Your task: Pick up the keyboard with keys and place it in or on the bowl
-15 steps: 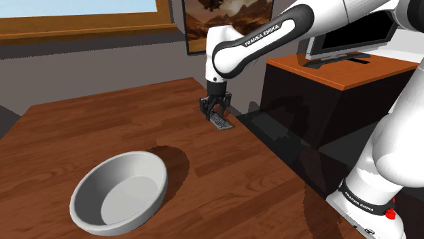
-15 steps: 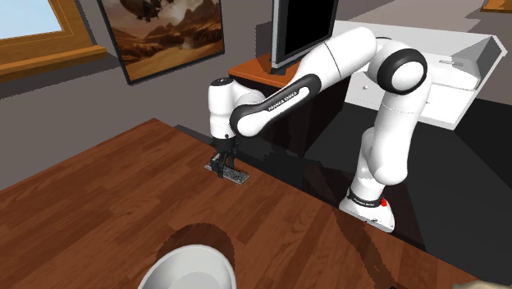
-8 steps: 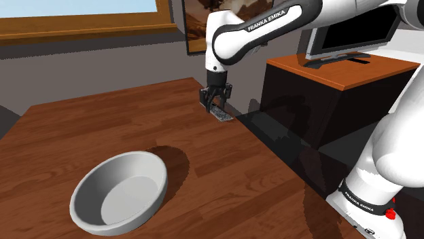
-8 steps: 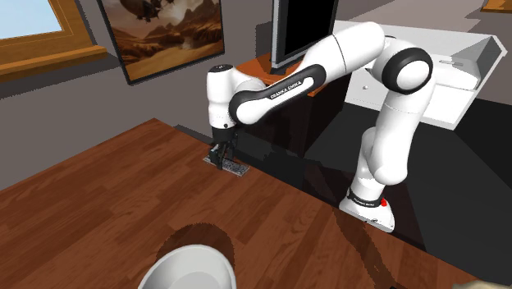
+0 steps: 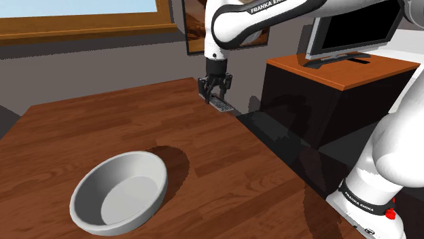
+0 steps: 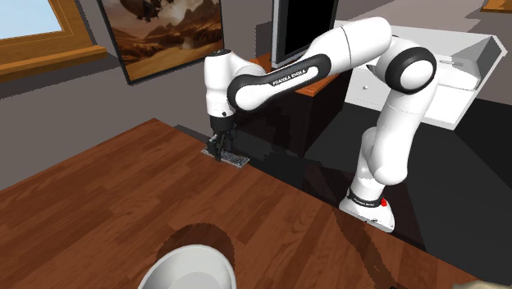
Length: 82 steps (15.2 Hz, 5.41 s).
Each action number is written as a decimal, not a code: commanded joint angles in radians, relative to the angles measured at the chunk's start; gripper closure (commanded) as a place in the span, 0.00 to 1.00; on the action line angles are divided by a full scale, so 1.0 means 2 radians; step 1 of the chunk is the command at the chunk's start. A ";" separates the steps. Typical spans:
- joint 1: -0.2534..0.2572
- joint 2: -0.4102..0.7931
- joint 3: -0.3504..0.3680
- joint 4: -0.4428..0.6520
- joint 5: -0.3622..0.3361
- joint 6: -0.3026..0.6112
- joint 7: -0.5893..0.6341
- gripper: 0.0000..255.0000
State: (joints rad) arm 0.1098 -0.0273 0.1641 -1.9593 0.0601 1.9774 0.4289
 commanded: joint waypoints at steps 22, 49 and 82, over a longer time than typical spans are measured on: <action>0.106 0.092 0.095 0.150 -0.043 -0.055 0.214 1.00; 0.248 0.296 0.122 0.350 -0.135 -0.064 0.374 1.00; 0.308 0.246 0.038 0.190 -0.340 0.135 0.533 1.00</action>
State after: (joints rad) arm 0.7252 0.4642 0.2404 -1.5786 -0.6203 2.2482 1.4945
